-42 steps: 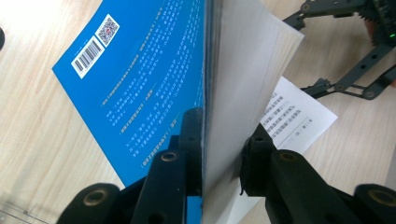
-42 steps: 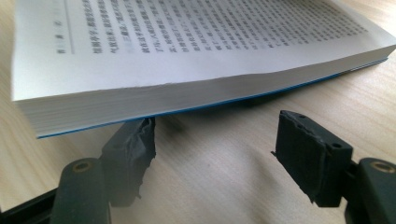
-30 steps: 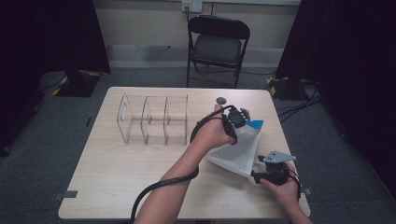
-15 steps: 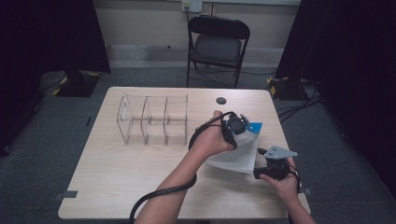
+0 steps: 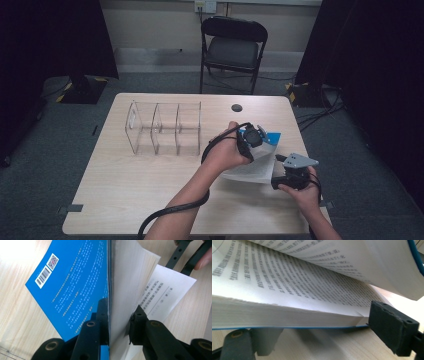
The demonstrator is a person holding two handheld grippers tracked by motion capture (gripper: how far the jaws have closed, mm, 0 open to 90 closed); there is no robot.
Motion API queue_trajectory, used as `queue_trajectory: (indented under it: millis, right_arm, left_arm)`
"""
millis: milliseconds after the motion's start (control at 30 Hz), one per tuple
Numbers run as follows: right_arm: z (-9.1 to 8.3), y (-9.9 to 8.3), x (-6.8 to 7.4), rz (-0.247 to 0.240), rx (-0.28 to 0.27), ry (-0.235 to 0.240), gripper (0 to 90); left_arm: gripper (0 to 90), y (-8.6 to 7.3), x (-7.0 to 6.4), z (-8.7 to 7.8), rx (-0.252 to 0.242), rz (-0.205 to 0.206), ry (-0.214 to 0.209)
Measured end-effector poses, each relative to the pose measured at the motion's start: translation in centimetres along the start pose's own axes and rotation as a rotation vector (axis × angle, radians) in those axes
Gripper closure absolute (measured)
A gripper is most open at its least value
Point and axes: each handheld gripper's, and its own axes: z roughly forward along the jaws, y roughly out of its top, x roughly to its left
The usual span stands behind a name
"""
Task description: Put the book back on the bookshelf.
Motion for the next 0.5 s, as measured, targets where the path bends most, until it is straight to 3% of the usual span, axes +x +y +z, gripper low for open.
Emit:
queue_trajectory:
  millis: [167, 500]
  right_arm:
    - [-0.02, 0.45, -0.23, -0.046, -0.002, 0.007, 13.4]
    - [-0.11, 0.91, -0.62, -0.074, -0.007, 0.031, 12.9]
  left_arm:
    - [74.5, 0.06, -0.1, 0.01, 0.003, -0.002, 0.002]
    - [74.5, 0.2, -0.29, -0.11, 0.013, 0.014, 0.003]
